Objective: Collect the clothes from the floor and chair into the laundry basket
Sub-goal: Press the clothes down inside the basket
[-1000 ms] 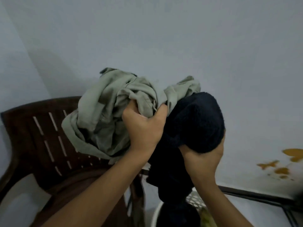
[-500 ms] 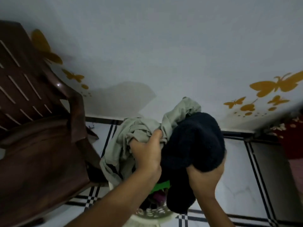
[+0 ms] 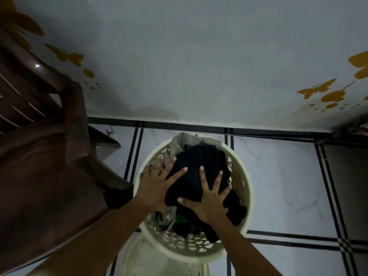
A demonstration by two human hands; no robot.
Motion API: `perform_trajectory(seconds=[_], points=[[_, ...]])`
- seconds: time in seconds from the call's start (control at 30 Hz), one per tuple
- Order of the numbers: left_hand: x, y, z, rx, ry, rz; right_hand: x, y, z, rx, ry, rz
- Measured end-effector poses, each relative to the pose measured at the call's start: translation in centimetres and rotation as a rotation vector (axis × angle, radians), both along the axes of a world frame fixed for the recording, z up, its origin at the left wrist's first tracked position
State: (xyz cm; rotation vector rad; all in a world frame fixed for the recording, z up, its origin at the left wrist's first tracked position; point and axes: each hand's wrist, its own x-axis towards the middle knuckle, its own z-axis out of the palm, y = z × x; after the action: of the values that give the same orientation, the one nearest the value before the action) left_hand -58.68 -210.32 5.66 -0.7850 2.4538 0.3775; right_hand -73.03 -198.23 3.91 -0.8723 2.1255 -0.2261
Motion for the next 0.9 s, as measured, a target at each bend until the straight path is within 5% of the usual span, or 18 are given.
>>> perform_trajectory(seconds=[0.23,0.43,0.63,0.8,0.9], points=[[-2.9,-0.3,-12.5,0.081,-0.098,0.124,-1.4,-1.4,-10.3,0.169,-0.049,0.054],[-3.6,1.0,-19.4,-0.086,-0.019,0.212,-1.3,-1.9,-16.6,0.154,0.043,0.023],[-3.4,1.0,-17.2,0.025,-0.077,0.214,-0.9,-1.4,-14.5,0.162,0.016,-0.044],[-0.6,4.8,-10.9,0.127,0.161,0.398,3.7,0.2,-8.4,0.217,0.088,-0.063],[2.8,8.5,-6.5,-0.082,0.476,0.403,6.7,3.9,-3.7,-0.026,0.121,-0.102]])
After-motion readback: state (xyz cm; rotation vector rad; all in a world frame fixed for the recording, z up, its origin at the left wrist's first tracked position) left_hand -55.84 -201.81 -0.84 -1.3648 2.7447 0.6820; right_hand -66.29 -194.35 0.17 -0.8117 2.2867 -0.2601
